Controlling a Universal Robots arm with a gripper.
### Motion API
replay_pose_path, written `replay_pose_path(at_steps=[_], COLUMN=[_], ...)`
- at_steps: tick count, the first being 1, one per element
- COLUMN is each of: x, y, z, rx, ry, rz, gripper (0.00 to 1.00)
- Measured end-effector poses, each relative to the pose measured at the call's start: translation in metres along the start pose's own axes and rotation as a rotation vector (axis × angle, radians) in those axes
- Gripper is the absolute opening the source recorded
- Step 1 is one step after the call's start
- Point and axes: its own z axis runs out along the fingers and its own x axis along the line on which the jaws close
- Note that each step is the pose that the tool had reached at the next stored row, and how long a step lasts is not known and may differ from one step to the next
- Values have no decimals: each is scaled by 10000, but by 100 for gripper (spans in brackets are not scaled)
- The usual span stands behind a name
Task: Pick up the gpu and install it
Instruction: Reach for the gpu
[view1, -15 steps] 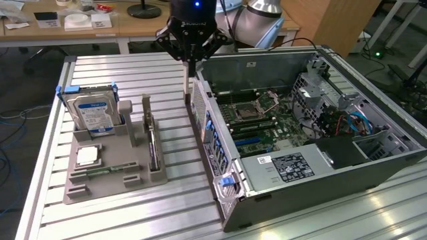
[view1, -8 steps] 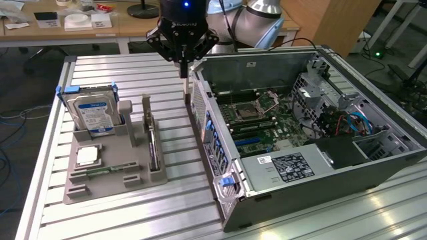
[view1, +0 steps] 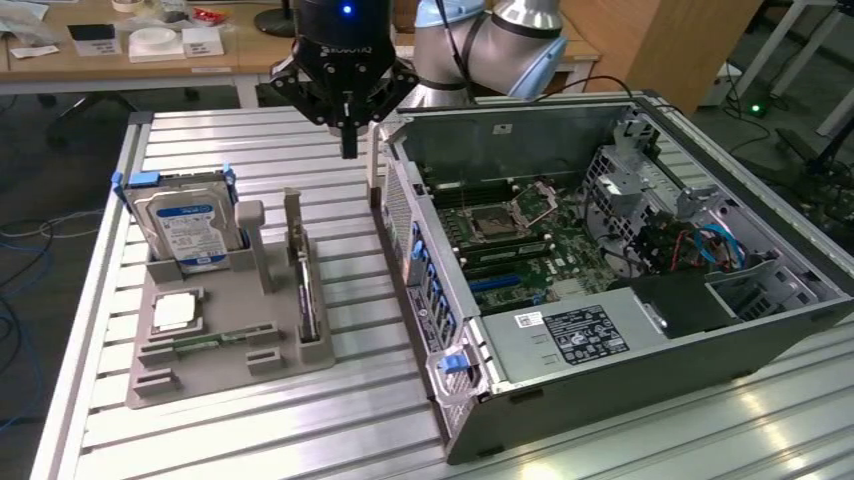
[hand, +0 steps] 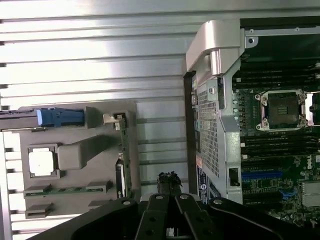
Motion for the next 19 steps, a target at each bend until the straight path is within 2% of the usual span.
replay_pose_path(at_steps=[19], x=[358], y=[-27], z=[11], rx=[4], ry=[51], rz=[3], gripper=[11])
